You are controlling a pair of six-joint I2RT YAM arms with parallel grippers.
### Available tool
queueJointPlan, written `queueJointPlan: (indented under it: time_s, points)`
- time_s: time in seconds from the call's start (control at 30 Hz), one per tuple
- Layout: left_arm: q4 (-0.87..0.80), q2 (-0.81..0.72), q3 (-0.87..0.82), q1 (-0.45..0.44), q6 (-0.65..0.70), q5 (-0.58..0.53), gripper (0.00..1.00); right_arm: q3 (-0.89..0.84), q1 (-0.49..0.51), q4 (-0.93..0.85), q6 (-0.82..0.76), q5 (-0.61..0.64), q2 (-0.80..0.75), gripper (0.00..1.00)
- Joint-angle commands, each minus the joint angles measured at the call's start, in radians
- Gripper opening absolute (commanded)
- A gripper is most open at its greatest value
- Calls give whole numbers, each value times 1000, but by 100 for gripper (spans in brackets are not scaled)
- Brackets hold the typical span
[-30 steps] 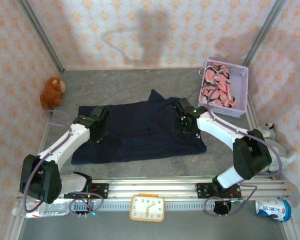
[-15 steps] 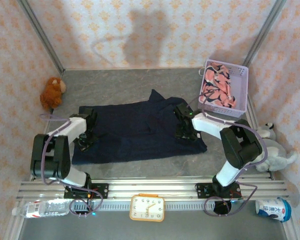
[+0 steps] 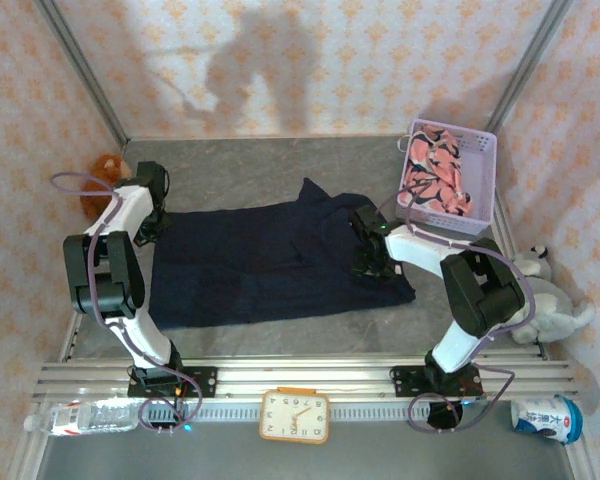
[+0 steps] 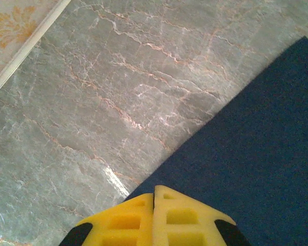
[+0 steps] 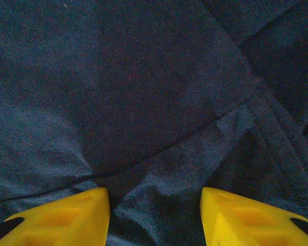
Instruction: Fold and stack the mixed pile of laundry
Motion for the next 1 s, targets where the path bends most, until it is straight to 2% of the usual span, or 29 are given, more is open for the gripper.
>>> queueJointPlan:
  time_s: [0.0, 0.07, 0.1, 0.17, 0.33, 0.47, 0.7, 0.83, 0.97]
  points:
    - [-46, -98, -85, -5, 7, 60, 12, -8, -11, -10, 1, 20, -7, 49]
    - [-33, -165, -160, -10, -8, 149, 23, 7, -11, -24, -3, 21, -12, 50]
    - [-24, -192, -193, -19, -22, 196, 24, 13, -11, -27, -6, 22, -17, 50]
    - [11, -253, -278, -71, -79, 267, 24, 27, -11, -34, -10, 25, -34, 50]
    - [180, -357, -466, -243, -323, 305, 18, 71, -11, -42, -23, 47, -36, 51]
    - [263, -334, -530, -286, -422, 265, 17, 111, -11, -41, -32, 60, 2, 51]
    - [216, -244, -538, -288, -451, 172, 16, 122, -13, -47, -22, 79, 80, 51]
    - [180, -249, -594, -288, -482, 146, 16, 63, -12, -39, -24, -3, 85, 51]
    - [112, -292, -590, -289, -470, 89, 16, 3, 17, -55, -47, -140, 47, 50]
